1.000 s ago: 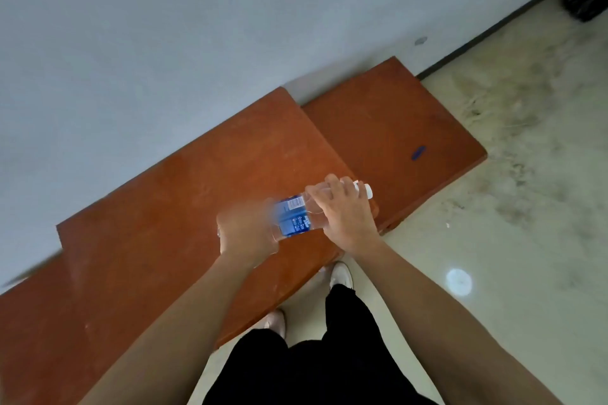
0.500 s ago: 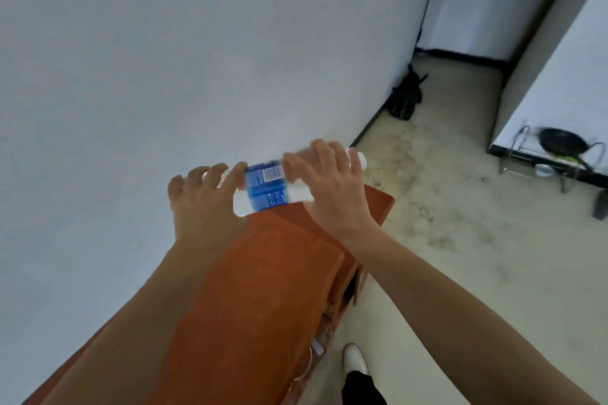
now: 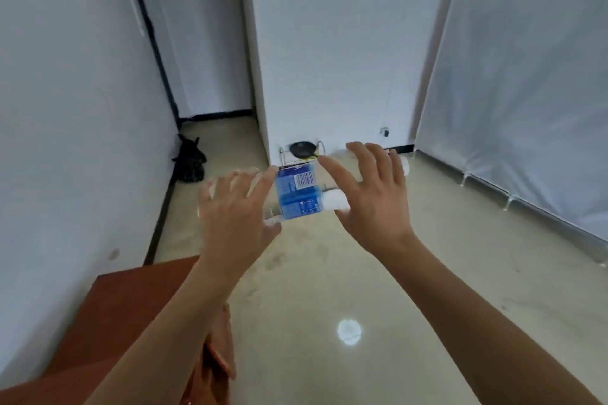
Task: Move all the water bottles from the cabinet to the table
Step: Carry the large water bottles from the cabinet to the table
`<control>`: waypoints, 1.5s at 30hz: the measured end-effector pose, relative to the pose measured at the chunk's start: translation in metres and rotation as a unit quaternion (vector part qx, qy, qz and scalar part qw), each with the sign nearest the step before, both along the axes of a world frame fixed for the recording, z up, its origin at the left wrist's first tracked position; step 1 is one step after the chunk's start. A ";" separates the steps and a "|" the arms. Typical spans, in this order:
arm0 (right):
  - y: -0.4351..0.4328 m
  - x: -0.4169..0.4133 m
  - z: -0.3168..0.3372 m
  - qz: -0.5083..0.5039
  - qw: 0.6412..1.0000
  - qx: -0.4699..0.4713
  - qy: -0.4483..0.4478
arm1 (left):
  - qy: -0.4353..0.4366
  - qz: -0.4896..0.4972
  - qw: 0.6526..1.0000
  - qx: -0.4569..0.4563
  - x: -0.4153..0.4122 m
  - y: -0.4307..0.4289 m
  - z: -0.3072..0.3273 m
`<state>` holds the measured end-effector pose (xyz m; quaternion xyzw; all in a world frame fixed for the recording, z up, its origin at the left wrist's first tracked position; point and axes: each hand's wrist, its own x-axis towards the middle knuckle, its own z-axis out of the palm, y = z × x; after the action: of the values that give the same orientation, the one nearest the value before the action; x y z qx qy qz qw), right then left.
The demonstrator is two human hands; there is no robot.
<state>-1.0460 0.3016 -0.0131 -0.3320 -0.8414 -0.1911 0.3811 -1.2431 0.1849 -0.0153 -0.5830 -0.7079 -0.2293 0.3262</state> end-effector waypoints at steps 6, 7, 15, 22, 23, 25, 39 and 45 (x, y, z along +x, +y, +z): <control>0.057 0.231 0.003 -0.191 0.981 0.026 0.025 | 0.029 -0.204 0.978 0.040 0.197 0.143 0.012; 0.059 0.252 0.002 -0.209 0.977 0.026 0.026 | 0.032 -0.220 0.974 0.050 0.217 0.154 0.011; 0.071 0.533 -0.009 -0.407 0.913 -0.004 0.009 | 0.010 -0.419 0.908 0.008 0.506 0.256 -0.004; 0.072 0.698 -0.025 -0.537 0.843 -0.013 0.027 | 0.030 -0.550 0.834 -0.017 0.703 0.319 -0.011; 0.076 0.717 -0.027 -0.553 0.833 -0.013 0.030 | 0.026 -0.569 0.822 -0.011 0.727 0.330 -0.015; 0.089 0.761 -0.032 -0.578 0.816 -0.006 0.029 | 0.024 -0.605 0.796 -0.011 0.781 0.356 -0.019; 0.133 1.003 -0.028 -0.770 0.636 -0.009 0.043 | 0.035 -0.786 0.616 -0.029 1.125 0.467 -0.022; 0.095 1.122 -0.060 -0.819 0.572 0.008 0.043 | 0.066 -0.826 0.560 -0.016 1.279 0.440 -0.043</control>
<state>0.0760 0.3966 -0.0734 -0.8842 -0.1919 -0.4138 0.1004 0.0355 0.6245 -0.0583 -0.9312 0.1031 -0.3482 0.0303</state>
